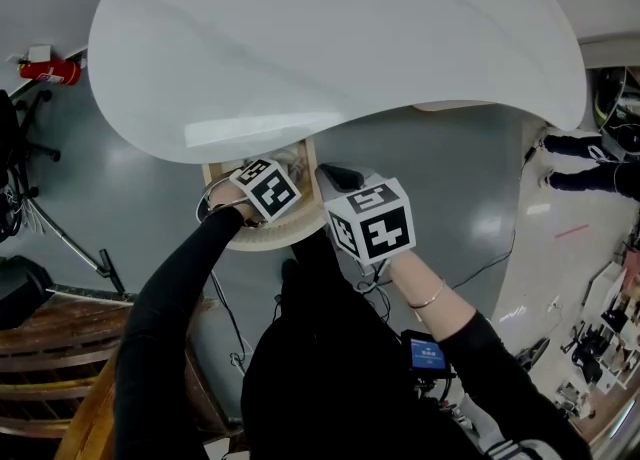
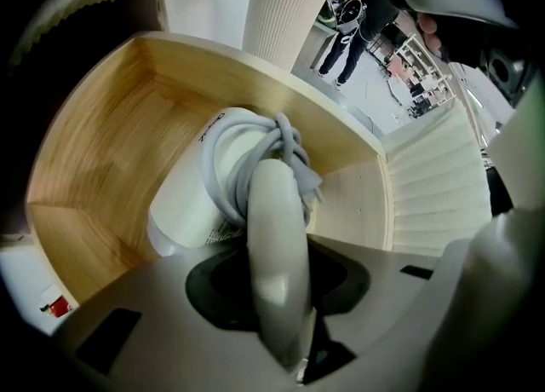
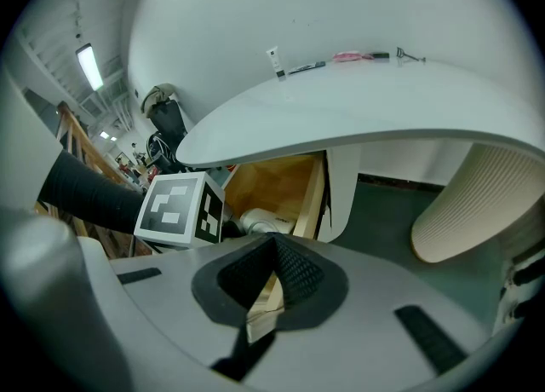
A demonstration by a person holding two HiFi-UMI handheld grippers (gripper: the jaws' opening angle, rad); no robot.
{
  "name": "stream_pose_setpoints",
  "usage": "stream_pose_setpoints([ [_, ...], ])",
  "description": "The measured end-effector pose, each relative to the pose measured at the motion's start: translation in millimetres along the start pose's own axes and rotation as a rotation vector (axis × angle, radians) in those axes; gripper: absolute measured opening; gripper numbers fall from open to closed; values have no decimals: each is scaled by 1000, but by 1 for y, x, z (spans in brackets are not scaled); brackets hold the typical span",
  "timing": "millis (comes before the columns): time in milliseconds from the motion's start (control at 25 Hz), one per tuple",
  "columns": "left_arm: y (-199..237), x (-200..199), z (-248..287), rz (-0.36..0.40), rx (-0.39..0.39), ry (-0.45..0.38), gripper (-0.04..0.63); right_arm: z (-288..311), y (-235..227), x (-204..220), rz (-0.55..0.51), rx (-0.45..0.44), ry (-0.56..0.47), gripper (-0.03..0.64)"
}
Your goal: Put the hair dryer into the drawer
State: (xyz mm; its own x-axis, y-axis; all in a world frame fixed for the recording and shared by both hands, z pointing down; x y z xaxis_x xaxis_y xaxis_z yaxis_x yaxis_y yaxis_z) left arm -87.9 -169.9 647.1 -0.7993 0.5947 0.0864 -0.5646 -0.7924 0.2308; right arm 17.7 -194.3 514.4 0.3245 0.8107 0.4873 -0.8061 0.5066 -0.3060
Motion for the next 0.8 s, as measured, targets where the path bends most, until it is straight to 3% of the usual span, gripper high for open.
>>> stream_pose_setpoints([
  [520,14,-10,9,3,-99,-96,131,4,1,2,-3,5,15,2],
  [800,15,-12,11,-10,-100,-114,132,6,0,8,-3,9,25,2],
])
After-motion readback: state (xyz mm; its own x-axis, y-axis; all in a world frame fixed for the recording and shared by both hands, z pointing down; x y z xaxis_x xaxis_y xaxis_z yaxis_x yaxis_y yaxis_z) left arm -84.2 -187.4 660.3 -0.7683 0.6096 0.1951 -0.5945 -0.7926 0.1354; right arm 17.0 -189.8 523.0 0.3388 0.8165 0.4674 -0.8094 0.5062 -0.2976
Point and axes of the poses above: the fingertips, and each gripper's own axes: z forward along the fingers, y to its left, x out of its underside, the point moved 4 cm from there along -z, backward along the fingers
